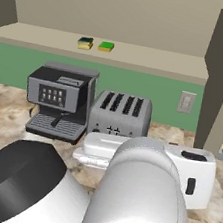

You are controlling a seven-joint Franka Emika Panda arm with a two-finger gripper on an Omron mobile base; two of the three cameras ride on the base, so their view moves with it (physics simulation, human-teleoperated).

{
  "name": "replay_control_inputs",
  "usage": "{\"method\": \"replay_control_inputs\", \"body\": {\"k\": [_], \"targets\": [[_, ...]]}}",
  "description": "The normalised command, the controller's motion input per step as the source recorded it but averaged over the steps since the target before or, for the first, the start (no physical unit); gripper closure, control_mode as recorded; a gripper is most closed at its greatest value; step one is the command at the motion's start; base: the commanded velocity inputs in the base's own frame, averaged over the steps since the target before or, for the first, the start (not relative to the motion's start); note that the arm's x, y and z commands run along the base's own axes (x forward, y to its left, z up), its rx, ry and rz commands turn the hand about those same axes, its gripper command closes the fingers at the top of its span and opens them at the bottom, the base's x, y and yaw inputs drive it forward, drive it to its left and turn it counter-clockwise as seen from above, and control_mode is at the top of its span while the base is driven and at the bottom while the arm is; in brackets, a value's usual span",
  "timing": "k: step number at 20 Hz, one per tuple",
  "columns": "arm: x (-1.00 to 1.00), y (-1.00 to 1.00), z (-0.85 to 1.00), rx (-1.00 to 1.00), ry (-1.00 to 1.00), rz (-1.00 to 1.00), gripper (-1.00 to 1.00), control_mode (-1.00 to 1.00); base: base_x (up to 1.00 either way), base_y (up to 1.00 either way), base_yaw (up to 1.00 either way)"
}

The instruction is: Pick up the sponge and sponge from the sink, and place them back in the cabinet, and close the cabinet doors.

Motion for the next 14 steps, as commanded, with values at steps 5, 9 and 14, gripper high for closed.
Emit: {"method": "replay_control_inputs", "body": {"k": [5,9,14], "targets": [[0.00,-0.04,0.00,0.00,-0.02,-0.09,-1.00,-1.00,0.00,0.00,0.00],[0.00,-0.14,0.00,0.00,-0.04,-0.07,-1.00,-1.00,0.00,0.00,0.00],[0.00,-0.17,0.00,0.00,-0.06,-0.05,-1.00,-1.00,0.00,0.00,0.00]]}}
